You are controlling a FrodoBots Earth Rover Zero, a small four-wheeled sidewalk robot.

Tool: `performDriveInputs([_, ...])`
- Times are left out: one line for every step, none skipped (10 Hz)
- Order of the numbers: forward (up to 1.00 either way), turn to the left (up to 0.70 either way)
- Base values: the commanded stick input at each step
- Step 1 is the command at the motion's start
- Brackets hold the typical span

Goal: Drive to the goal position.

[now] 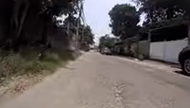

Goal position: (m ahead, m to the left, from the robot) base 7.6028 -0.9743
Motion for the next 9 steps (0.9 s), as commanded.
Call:
performDriveInputs([1.00, 0.02])
performDriveInputs([1.00, 0.02])
performDriveInputs([1.00, 0.02])
performDriveInputs([1.00, 0.02])
performDriveInputs([1.00, 0.02])
performDriveInputs([1.00, 0.02])
performDriveInputs([1.00, 0.02])
performDriveInputs([1.00, -0.23])
performDriveInputs([1.00, -0.37])
